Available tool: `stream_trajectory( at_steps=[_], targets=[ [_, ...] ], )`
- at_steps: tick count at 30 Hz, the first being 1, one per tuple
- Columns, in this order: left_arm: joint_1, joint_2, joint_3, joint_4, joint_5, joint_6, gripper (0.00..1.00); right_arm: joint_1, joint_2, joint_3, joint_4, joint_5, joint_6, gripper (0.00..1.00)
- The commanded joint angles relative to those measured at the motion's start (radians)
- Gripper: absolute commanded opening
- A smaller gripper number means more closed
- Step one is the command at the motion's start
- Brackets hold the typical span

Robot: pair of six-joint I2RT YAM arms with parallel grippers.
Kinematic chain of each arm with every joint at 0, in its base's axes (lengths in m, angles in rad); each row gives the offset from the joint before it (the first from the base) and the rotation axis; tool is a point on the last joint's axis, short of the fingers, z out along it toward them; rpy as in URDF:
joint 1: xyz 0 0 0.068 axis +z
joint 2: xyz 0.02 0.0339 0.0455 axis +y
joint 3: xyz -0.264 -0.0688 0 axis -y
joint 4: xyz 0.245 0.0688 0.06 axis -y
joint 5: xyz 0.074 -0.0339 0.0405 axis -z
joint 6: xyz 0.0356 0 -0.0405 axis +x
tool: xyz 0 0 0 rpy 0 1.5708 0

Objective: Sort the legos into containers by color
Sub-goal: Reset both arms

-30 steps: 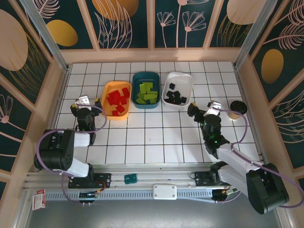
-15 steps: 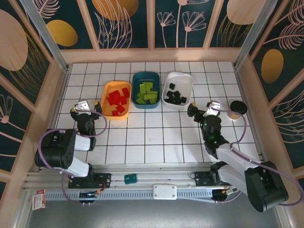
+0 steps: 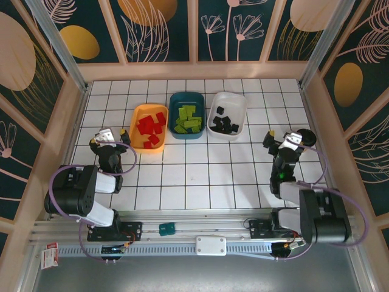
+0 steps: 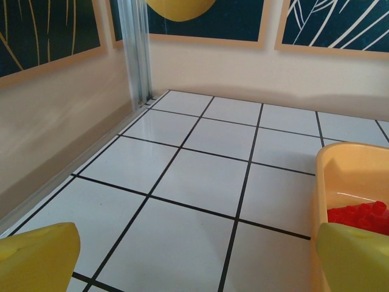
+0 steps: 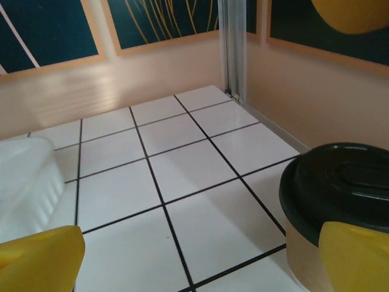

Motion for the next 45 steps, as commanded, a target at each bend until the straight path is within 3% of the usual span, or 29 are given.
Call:
stream_trajectory(
  at_steps=[1, 6, 8, 45],
  targets=[
    [0.001, -0.001, -0.004, 0.05, -0.009, -0.017, 0.99, -0.015, 0.128, 0.002, 0.267, -0.124, -0.028, 0.99],
    [0.002, -0.001, -0.003, 0.05, -0.009, -0.018, 0.99, -0.024, 0.312, 0.015, 0.408, -0.195, -0.04, 0.99],
    [0.001, 0.0, -0.002, 0.05, -0.009, -0.017, 0.99, -0.035, 0.293, 0.053, 0.306, -0.236, -0.038, 0.99],
    [0.001, 0.001, -0.003, 0.05, -0.009, -0.017, 0.99, -0.046, 0.295, 0.047, 0.318, -0.241, -0.027, 0.99]
  ],
)
